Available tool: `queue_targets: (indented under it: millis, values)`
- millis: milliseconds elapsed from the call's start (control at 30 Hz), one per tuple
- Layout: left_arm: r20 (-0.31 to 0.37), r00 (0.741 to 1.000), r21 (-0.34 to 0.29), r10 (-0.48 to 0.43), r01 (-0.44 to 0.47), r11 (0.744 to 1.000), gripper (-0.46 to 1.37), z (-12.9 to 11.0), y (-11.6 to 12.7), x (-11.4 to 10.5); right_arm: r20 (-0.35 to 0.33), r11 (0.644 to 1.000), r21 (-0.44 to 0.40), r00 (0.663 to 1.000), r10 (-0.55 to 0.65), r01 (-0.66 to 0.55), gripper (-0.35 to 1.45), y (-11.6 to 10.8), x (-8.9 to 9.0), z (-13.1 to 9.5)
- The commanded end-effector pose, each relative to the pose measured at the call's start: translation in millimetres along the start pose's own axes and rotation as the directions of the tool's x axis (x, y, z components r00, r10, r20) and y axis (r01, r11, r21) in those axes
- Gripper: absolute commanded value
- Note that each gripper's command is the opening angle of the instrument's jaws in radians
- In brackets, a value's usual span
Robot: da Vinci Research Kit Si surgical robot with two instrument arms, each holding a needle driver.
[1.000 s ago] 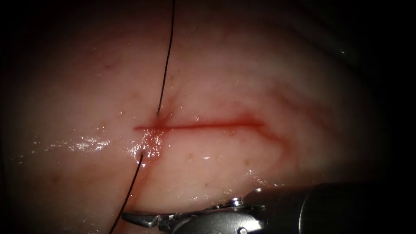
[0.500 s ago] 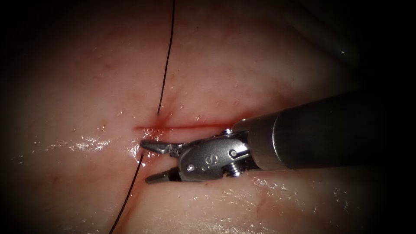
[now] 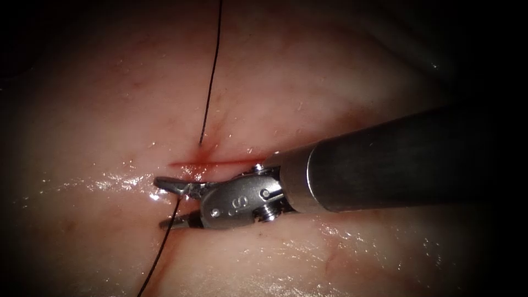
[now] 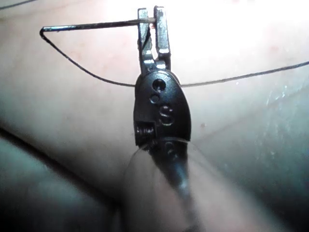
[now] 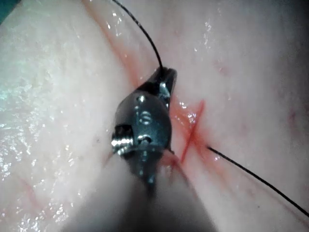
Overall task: Wound Closure
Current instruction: Pull the suture through the tissue until a short tail remains on top
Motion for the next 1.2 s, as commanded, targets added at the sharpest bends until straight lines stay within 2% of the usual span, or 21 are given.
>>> queue_targets:
  millis: [33, 167, 300, 367, 433, 500, 567, 600, 700, 733, 767, 867, 933, 1033, 1067, 1100, 1133, 1167, 1200]
  values:
    - [-0.001, 1.000, -0.005, -0.005, 0.005, 1.000, -0.35, -0.1, 0.0, 0.0, 0.018, 1.000, -0.006, 1.000, 0.010, -0.010, -0.35, -0.1, 0.1, -0.7]
    - [-0.001, 1.000, -0.005, -0.005, 0.005, 1.000, -0.35, -0.1, 0.0, -0.1, 0.035, 1.000, -0.014, 0.999, 0.025, -0.025, -0.35, -1.1, 0.7, -2.8]
    - [0.000, 1.000, -0.002, -0.004, 0.004, 1.000, -0.35, 0.4, 0.0, -0.2, 0.013, 0.999, 0.002, 0.999, 0.036, -0.036, -0.35, -3.3, 2.9, -3.8]
    - [0.000, 1.000, 0.002, -0.003, 0.003, 1.000, -0.35, 0.9, 0.1, -0.4, -0.011, 0.999, 0.027, 0.999, 0.031, -0.030, -0.35, -5.5, 5.2, -3.8]
    - [0.001, 1.000, 0.004, -0.003, 0.003, 1.000, -0.35, 1.2, 0.1, -0.5, -0.006, 0.998, 0.058, 1.000, 0.027, -0.027, -0.35, -7.0, 6.9, -3.8]
    - [0.001, 1.000, 0.006, -0.002, 0.002, 1.000, -0.35, 1.6, 0.0, -0.8, -0.002, 0.995, 0.099, 1.000, 0.029, -0.029, -0.35, -9.6, 9.8, -3.6]
    - [0.003, 1.000, 0.005, -0.002, 0.002, 1.000, -0.35, 1.8, -0.1, -0.9, -0.012, 0.991, 0.132, 0.999, 0.031, -0.029, -0.35, -11.4, 11.8, -3.2]
    - [0.002, 1.000, 0.005, -0.002, 0.002, 1.000, -0.35, 1.9, -0.2, -1.1, -0.024, 0.985, 0.169, 0.999, 0.039, -0.034, -0.35, -13.0, 13.8, -2.7]
    - [0.001, 1.000, 0.005, -0.006, 0.006, 1.000, -0.35, 2.0, -0.3, -1.5, -0.057, 0.974, 0.225, 0.997, 0.051, -0.037, -0.35, -15.9, 17.3, -1.2]
    - [0.000, 1.000, 0.005, -0.009, 0.009, 1.000, -0.35, 2.0, -0.3, -1.9, -0.081, 0.958, 0.285, 0.995, 0.060, -0.035, -0.35, -18.4, 20.5, 0.6]
    - [0.000, 1.000, 0.005, -0.008, 0.008, 1.000, -0.35, 2.0, -0.3, -2.0, -0.081, 0.958, 0.285, 0.995, 0.060, -0.035, -0.35, -18.4, 20.5, 0.6]
    - [0.001, 1.000, 0.002, -0.014, 0.014, 1.000, -0.35, 1.8, -0.1, -2.6, -0.111, 0.950, 0.313, 0.993, 0.046, -0.009, -0.35, -19.6, 23.1, 2.5]
    - [0.003, 1.000, 0.000, -0.018, 0.018, 1.000, -0.35, 1.8, -0.1, -2.9, -0.123, 0.946, 0.323, 0.991, 0.043, 0.000, -0.35, -19.3, 23.8, 3.0]
    - [0.005, 1.000, -0.003, -0.022, 0.022, 1.000, -0.35, 1.7, 0.0, -3.0, -0.137, 0.950, 0.311, 0.989, 0.047, -0.002, -0.35, -18.3, 23.7, 3.4]
    - [0.005, 1.000, -0.003, -0.022, 0.022, 1.000, -0.35, 1.7, 0.0, -3.0, -0.142, 0.954, 0.300, 0.989, 0.051, -0.006, -0.12, -17.9, 23.6, 3.4]
    - [0.005, 1.000, -0.003, -0.022, 0.022, 1.000, -0.35, 1.7, 0.0, -3.0, -0.152, 0.964, 0.266, 0.986, 0.061, -0.019, 0.66, -16.9, 23.2, 3.2]
    - [0.005, 1.000, -0.003, -0.022, 0.022, 1.000, -0.35, 1.7, -0.1, -3.0, -0.156, 0.972, 0.232, 0.985, 0.067, -0.029, 1.03, -16.3, 23.0, 3.0]
    - [0.005, 1.000, -0.003, -0.022, 0.022, 1.000, -0.35, 1.7, -0.1, -3.0, -0.151, 0.982, 0.183, 0.986, 0.073, -0.044, 1.25, -15.5, 22.6, 2.5]
    - [0.005, 1.000, -0.003, -0.023, 0.023, 1.000, -0.35, 1.7, -0.1, -3.1, -0.154, 0.987, 0.153, 0.985, 0.080, -0.056, 1.35, -14.9, 22.3, 2.0]
